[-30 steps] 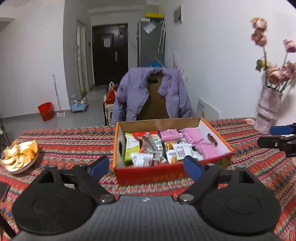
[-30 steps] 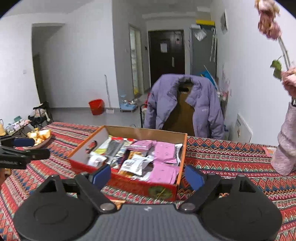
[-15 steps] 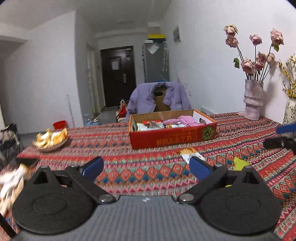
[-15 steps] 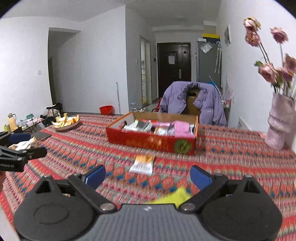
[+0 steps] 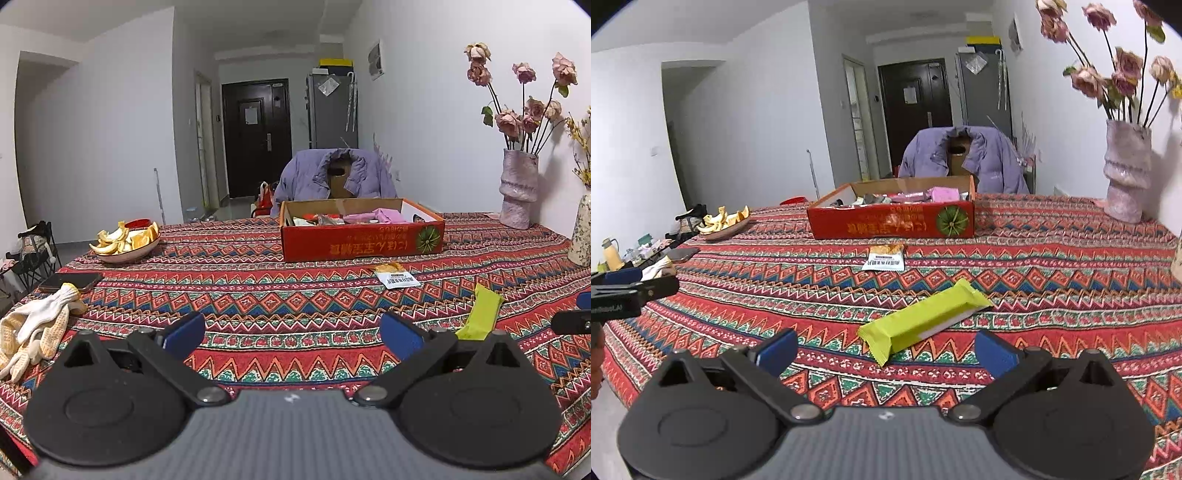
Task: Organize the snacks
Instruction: 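Open both tools and withdraw them toward the last snacks, then grasp the yellow-green bar with the right tool while the left grasps the biscuit packet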
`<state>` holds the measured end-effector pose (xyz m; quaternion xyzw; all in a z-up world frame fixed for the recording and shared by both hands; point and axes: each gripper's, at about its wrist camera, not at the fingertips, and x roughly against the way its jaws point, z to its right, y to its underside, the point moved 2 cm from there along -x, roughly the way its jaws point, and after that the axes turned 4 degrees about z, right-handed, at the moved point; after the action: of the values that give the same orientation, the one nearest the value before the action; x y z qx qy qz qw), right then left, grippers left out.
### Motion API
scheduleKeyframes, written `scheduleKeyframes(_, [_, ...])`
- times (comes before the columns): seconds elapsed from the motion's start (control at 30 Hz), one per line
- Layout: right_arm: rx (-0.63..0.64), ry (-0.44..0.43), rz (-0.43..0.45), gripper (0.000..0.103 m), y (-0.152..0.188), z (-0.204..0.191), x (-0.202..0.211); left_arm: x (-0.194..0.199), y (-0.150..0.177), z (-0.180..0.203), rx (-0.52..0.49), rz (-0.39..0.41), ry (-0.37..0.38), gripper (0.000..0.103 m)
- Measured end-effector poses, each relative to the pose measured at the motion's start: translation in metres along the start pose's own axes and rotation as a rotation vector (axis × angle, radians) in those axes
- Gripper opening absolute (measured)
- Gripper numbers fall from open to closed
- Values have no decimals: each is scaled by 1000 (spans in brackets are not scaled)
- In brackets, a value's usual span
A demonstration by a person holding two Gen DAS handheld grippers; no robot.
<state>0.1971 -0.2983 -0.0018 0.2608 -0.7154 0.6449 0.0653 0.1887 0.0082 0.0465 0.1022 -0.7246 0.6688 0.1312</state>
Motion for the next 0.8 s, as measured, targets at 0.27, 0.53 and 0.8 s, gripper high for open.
scheduleKeyframes(0.27, [-93, -1, -27, 102, -4, 16, -44, -41, -3, 13, 8, -67, 62, 103])
scheduleKeyframes(0.53, [-192, -23, -57, 99, -10, 31, -104, -108, -15, 36, 58, -154, 156, 103])
scheduleKeyframes(0.8, [-44, 53, -128, 65, -18, 32, -163, -189, -20, 73, 12, -217, 208, 102])
